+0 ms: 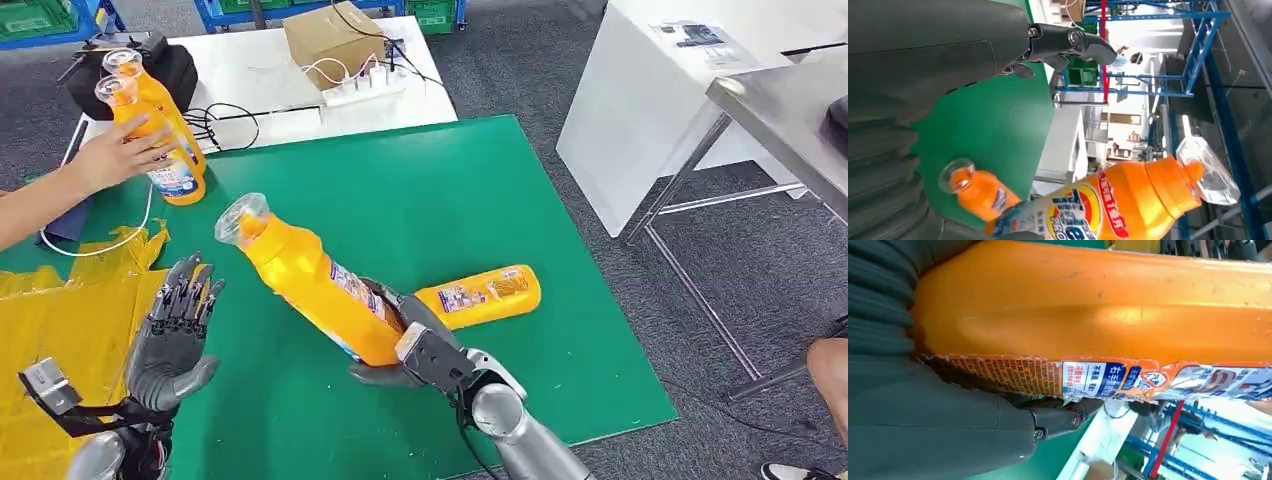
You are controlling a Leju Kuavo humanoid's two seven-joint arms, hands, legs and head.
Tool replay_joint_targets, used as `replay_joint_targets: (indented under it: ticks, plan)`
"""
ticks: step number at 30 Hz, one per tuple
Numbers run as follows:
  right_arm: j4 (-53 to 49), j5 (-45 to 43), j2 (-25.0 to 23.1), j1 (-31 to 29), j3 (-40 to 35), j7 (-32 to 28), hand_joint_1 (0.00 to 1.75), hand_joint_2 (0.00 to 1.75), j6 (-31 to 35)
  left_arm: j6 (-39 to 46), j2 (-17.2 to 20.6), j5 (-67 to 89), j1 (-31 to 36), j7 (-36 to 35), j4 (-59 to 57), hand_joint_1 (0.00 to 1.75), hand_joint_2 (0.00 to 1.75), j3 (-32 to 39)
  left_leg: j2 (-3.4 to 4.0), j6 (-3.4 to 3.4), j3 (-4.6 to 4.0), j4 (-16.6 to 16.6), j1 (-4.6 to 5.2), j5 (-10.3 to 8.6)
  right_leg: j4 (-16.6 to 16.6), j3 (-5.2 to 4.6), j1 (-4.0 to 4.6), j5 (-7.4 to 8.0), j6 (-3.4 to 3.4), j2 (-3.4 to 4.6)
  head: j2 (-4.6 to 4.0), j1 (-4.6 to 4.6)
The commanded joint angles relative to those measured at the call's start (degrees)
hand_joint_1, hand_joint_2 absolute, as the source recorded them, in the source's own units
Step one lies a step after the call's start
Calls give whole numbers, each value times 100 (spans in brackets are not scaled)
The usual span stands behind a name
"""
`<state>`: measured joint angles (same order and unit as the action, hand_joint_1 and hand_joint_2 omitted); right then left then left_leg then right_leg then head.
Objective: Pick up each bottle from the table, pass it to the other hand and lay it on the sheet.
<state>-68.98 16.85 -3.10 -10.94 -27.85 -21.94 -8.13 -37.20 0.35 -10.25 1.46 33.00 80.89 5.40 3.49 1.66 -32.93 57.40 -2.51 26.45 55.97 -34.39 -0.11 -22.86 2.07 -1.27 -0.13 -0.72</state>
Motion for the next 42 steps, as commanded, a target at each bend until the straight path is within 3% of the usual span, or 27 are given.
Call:
replay_joint_targets:
  ticks: [1, 7, 16, 24, 25, 27, 29, 30, 42]
  plan:
    - [828, 129, -95, -463, -408, 65, 175, 175, -22, -65, -54, -111, 141, -145, -161, 0, 175, -232, -15, -14, 6, -4, 6, 0, -1, 5, -6, -1, -1, 4, 0, 0]
    - [1606, 839, -597, -964, -1378, 247, 175, 175, 272, -94, -118, -437, 160, -501, -134, 0, 175, -617, -11, -16, 8, -5, 8, 1, 3, 0, -8, 0, -5, 17, 0, 0]
    - [2714, 836, -1141, -1486, -2679, 422, 175, 175, 262, 84, -76, -463, 433, -538, -424, 0, 175, -1000, -31, -26, 15, -9, 15, 0, 7, 4, -14, -6, -5, 9, 0, 0]
    - [2783, 677, -1115, -1591, -2902, 536, 175, 175, 280, 217, -65, -382, 480, -579, -572, 0, 175, -1049, -23, -13, 0, -5, 8, -3, 1, -6, -7, -3, -3, -3, 0, 2]
    - [2793, 654, -1092, -1590, -2909, 540, 175, 175, 293, 231, -64, -380, 471, -577, -563, 35, 175, -1049, -52, -30, 19, -12, 19, -1, 7, 10, -18, -12, -7, -6, 0, 2]
    - [2800, 650, -1084, -1588, -2912, 539, 175, 175, 297, 233, -63, -380, 467, -576, -557, 35, 175, -1048, -74, -41, 30, -17, 25, -2, 8, 21, -25, -17, -9, -10, 0, 2]
    - [2800, 650, -1084, -1588, -2912, 539, 175, 175, 297, 233, -63, -380, 467, -576, -557, 35, 175, -1048, -30, -15, 0, -7, 9, -4, 1, -7, -8, -5, -3, -6, 0, 2]
    - [2800, 650, -1084, -1588, -2912, 539, 175, 175, 297, 233, -63, -380, 467, -576, -557, 175, 175, -1048, -47, -24, 11, -10, 15, -3, 4, 3, -14, -10, -5, -10, 0, 2]
    - [2748, 479, -941, -1681, -2695, 501, 175, 175, 433, 256, 13, -75, 450, -316, -487, 175, 175, -1042, -41, -21, 2, -5, 12, -2, 4, -2, -10, -8, -3, -11, 0, 2]
